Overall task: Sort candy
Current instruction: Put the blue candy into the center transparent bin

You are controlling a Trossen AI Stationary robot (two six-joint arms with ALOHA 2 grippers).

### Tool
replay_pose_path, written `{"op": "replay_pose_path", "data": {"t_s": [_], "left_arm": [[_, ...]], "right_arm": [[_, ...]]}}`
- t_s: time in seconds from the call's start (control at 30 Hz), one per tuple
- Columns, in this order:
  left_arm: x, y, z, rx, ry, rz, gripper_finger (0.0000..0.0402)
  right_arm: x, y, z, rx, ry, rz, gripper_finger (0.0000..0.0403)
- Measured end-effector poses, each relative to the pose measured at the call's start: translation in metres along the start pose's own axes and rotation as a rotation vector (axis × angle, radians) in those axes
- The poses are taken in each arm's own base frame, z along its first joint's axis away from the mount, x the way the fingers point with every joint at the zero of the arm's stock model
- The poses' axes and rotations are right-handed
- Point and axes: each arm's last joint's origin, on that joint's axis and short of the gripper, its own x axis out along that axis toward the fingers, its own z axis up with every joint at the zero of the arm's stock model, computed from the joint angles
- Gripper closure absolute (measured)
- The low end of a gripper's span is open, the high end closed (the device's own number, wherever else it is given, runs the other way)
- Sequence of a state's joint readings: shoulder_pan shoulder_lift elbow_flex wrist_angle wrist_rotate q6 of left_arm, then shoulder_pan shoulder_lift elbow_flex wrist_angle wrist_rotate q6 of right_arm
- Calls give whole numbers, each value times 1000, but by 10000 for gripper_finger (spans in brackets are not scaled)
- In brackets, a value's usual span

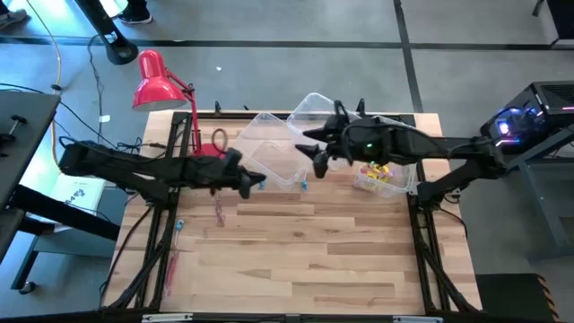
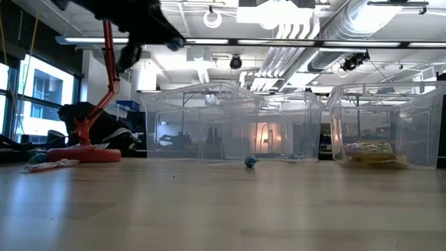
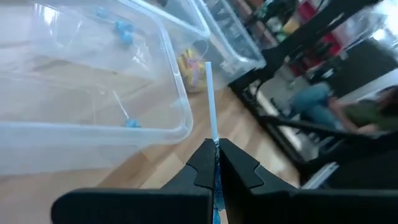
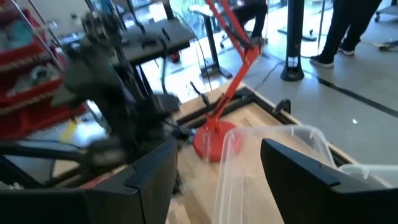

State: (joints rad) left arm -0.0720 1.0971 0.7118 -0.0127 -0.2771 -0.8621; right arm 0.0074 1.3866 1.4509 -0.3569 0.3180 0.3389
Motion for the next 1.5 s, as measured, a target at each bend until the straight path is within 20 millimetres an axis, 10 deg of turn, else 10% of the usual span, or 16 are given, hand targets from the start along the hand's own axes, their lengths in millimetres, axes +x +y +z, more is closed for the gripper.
{"op": "replay_pose_path", "data": {"t_s": [0.37,0.83,1.23,1.5], "left_arm": [[80,-21,68,275,-159,-41,401],[167,17,152,559,-162,243,333],[124,-6,150,466,142,86,199],[54,-22,74,483,480,233,199]], "right_arm": [[-40,-5,25,16,-142,40,176],[-41,-6,25,-21,-136,35,176],[-40,-7,19,-94,-77,11,176],[-40,-8,15,-119,-41,1,176]]}}
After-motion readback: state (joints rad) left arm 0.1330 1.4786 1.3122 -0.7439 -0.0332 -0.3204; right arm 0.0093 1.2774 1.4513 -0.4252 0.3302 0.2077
